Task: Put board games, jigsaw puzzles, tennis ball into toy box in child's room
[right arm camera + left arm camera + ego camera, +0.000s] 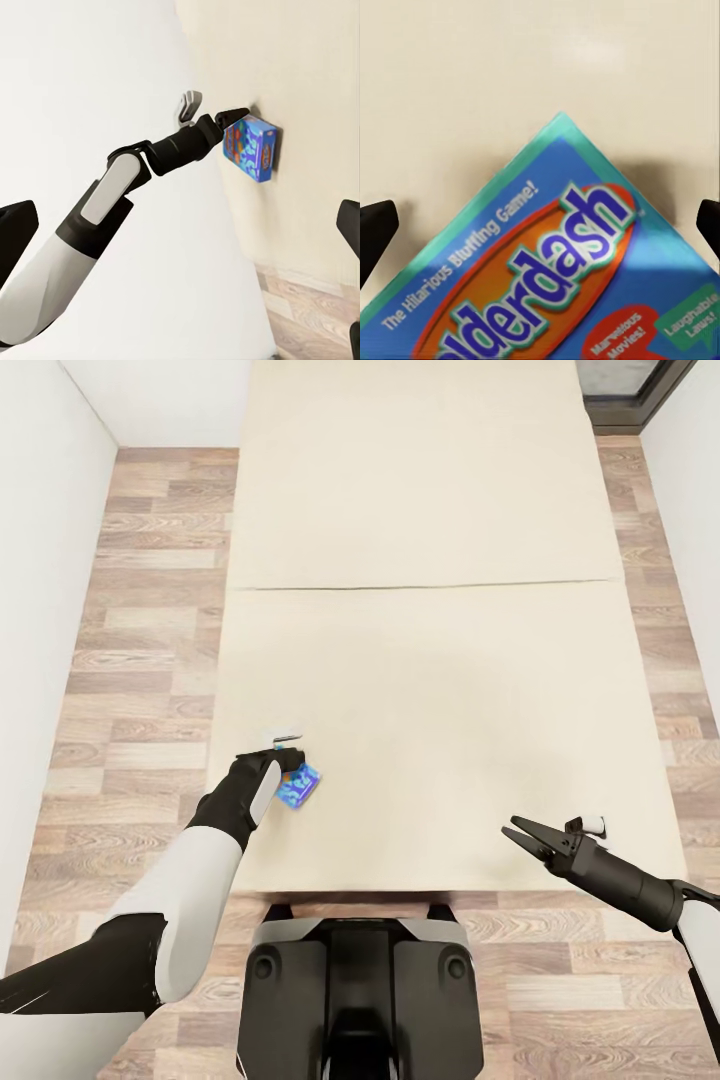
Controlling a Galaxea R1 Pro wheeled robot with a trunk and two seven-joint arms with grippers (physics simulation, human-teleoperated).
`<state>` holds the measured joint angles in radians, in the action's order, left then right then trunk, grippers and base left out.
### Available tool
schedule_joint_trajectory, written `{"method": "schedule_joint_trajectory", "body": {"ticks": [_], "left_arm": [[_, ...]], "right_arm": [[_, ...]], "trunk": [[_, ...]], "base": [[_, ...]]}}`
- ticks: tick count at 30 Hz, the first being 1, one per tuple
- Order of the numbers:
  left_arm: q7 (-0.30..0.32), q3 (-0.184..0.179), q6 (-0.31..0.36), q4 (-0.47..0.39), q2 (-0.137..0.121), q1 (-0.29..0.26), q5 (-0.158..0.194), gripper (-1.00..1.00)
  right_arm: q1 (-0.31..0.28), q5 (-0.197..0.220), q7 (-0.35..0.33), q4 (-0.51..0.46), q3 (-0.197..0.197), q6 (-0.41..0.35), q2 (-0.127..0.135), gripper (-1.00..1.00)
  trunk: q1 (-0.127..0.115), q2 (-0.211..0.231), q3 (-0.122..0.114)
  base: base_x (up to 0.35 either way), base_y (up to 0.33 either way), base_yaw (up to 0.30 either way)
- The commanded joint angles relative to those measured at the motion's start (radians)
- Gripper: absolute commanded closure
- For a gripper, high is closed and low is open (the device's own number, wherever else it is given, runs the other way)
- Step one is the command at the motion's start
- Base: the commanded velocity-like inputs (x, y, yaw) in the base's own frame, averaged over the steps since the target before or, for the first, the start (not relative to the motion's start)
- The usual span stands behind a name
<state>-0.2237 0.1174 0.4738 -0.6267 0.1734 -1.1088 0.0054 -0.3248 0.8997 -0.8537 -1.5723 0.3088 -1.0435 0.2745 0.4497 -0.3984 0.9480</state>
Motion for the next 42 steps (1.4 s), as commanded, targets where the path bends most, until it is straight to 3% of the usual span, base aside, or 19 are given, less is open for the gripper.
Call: {"method": "schedule_joint_trajectory", "body": {"ticks": [1, 42], "left_arm": [[-0.002, 0.004, 0.005, -0.001, 0.001, 0.0, 0.001, -1.0], [-0.004, 0.004, 0.004, -0.001, 0.001, 0.0, 0.001, -1.0]], "right_arm": [[0.0, -0.004, -0.005, 0.0, 0.001, -0.004, 0.0, -1.0], [-0.001, -0.004, -0.007, 0.0, 0.0, -0.004, 0.0, -1.0]], "trunk": [[0.0, -0.002, 0.001], [0.0, -0.002, 0.001]], "base": [[-0.219, 0.0, 0.0], [-0.163, 0.0, 0.0]]}}
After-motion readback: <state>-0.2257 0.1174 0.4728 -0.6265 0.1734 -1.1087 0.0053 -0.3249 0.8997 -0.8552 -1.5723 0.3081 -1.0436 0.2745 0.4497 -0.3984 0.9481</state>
